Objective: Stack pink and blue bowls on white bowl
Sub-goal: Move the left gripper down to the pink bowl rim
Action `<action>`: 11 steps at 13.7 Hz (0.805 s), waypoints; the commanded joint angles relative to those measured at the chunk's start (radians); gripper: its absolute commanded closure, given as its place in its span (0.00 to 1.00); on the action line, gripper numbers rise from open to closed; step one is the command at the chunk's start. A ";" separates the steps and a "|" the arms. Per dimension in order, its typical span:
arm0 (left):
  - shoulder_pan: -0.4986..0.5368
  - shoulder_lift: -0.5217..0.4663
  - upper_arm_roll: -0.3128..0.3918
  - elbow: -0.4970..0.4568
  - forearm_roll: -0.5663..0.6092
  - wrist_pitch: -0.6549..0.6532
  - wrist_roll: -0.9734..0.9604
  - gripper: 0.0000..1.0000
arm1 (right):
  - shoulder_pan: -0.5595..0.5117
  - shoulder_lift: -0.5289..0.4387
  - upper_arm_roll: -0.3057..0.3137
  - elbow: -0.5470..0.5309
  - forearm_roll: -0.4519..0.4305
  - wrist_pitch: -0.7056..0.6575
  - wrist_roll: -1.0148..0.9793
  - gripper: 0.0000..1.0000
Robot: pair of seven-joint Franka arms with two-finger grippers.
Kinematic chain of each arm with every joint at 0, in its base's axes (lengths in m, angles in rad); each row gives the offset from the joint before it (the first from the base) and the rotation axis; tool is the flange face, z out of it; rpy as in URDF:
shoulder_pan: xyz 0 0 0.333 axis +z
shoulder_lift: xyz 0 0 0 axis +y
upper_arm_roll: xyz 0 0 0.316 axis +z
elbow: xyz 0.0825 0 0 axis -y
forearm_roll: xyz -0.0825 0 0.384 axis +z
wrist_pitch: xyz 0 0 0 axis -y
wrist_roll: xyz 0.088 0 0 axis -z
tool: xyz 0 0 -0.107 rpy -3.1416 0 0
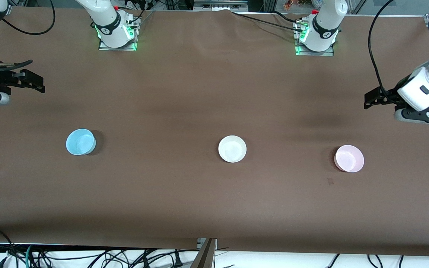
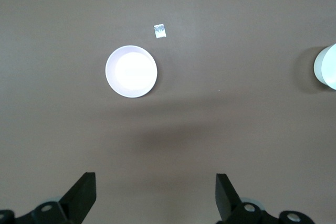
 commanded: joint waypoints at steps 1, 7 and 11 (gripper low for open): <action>0.019 0.055 -0.004 0.076 0.004 -0.016 0.001 0.00 | -0.009 0.015 0.003 0.031 -0.005 -0.008 -0.018 0.00; 0.057 0.192 -0.002 0.077 0.016 0.013 0.036 0.00 | -0.009 0.015 0.003 0.031 -0.005 -0.007 -0.018 0.00; 0.095 0.375 -0.001 0.080 0.043 0.068 0.141 0.00 | -0.009 0.015 0.003 0.031 -0.005 -0.007 -0.018 0.00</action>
